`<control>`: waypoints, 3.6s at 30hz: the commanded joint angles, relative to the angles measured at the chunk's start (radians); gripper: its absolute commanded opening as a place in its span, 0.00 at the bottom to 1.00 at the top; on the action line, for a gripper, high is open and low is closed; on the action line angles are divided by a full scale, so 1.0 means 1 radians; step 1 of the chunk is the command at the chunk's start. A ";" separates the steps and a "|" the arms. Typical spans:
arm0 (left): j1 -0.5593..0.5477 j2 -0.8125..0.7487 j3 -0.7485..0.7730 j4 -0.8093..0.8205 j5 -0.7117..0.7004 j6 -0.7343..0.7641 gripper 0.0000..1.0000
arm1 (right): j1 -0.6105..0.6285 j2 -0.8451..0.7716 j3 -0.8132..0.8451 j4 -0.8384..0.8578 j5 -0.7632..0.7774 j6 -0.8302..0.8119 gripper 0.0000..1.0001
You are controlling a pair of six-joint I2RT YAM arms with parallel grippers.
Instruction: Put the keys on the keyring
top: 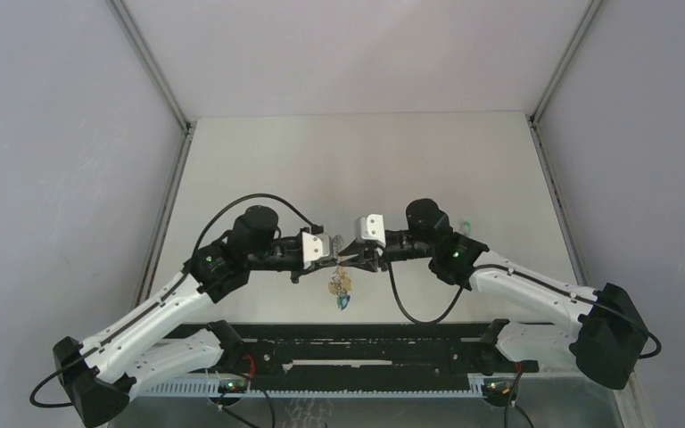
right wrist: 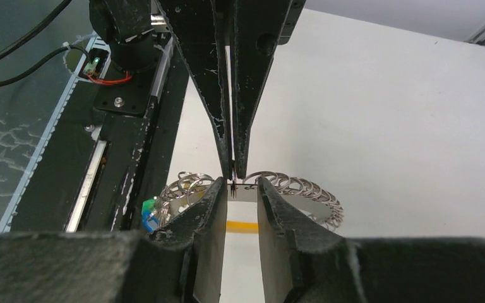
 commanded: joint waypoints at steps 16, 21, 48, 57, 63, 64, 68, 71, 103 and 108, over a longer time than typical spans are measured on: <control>0.008 -0.007 0.082 0.061 0.031 -0.044 0.00 | 0.037 0.027 0.073 -0.033 0.060 -0.051 0.00; 0.020 -0.041 0.059 0.076 0.034 -0.030 0.16 | 0.020 0.008 0.068 -0.001 0.043 -0.022 0.00; 0.047 -0.070 0.006 0.171 0.106 -0.060 0.26 | -0.057 -0.070 -0.003 0.194 -0.075 0.123 0.00; 0.047 -0.042 0.020 0.148 0.124 -0.057 0.13 | -0.049 -0.067 -0.003 0.188 -0.073 0.112 0.00; 0.047 -0.028 0.027 0.139 0.129 -0.058 0.14 | -0.035 -0.065 0.019 0.128 -0.070 0.067 0.00; 0.047 -0.026 0.028 0.138 0.127 -0.057 0.15 | -0.031 -0.063 0.024 0.114 -0.069 0.058 0.00; 0.047 -0.019 0.032 0.133 0.123 -0.056 0.16 | -0.021 -0.065 0.032 0.091 -0.069 0.044 0.00; 0.047 -0.016 0.034 0.129 0.118 -0.055 0.11 | -0.019 -0.070 0.036 0.081 -0.075 0.039 0.00; 0.040 0.002 0.044 0.122 0.141 -0.060 0.00 | 0.009 -0.071 0.094 0.042 -0.103 0.038 0.00; 0.040 -0.009 0.042 0.123 0.120 -0.059 0.00 | 0.009 -0.084 0.098 0.013 -0.075 0.036 0.00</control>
